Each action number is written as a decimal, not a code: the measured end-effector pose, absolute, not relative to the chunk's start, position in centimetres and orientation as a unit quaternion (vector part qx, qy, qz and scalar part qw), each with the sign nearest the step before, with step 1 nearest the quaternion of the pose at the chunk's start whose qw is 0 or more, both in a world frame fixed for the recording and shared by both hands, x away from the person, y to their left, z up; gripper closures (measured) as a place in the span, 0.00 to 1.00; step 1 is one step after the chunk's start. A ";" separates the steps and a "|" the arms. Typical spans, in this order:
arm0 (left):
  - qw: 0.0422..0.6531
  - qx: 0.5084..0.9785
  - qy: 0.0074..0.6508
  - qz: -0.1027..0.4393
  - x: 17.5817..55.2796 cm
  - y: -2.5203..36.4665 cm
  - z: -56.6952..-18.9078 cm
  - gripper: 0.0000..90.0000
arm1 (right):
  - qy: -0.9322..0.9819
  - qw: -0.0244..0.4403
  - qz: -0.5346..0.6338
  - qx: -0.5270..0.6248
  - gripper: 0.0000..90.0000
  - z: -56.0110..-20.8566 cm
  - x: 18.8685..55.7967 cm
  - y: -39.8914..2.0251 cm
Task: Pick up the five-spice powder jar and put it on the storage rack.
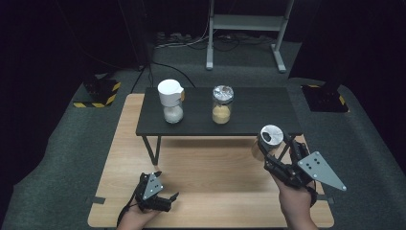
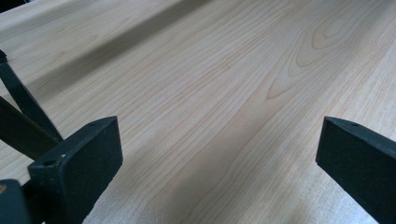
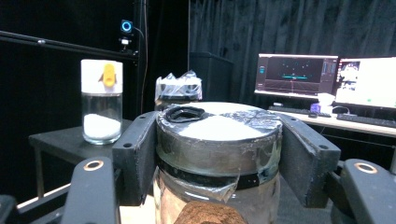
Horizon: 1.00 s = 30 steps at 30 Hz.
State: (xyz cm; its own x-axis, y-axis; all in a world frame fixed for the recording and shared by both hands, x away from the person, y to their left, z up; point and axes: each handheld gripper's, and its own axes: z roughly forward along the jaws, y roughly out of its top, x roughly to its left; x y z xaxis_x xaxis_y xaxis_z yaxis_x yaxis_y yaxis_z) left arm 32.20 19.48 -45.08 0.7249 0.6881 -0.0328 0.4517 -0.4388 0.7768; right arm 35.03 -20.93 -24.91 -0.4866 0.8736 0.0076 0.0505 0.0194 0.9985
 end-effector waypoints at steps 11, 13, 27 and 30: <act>0.406 0.836 0.339 0.146 32.2 19.5 -45.1 0.01 | 0.621 0.360 0.590 0.370 0.39 -23.7 36.8 -20.3; 0.406 0.836 0.339 0.146 32.2 19.5 -45.1 0.01 | 0.621 0.361 0.589 0.370 0.39 -23.6 37.2 -20.1; 0.408 0.835 0.338 0.145 32.2 19.5 -45.1 0.01 | 0.618 0.368 0.580 0.384 0.39 -23.8 40.2 -19.3; 0.409 0.835 0.339 0.145 32.2 19.5 -45.1 0.01 | 0.617 0.369 0.579 0.385 0.39 -23.9 40.7 -19.2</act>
State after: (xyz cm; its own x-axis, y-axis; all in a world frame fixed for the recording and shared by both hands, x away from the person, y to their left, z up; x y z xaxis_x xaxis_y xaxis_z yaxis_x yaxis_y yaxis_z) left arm 32.15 19.54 -45.06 0.7284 0.6842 -0.0346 0.4467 -0.4360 0.7813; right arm 40.69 -19.21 -23.87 -0.4321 0.9018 -0.0099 0.0481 0.0340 0.9983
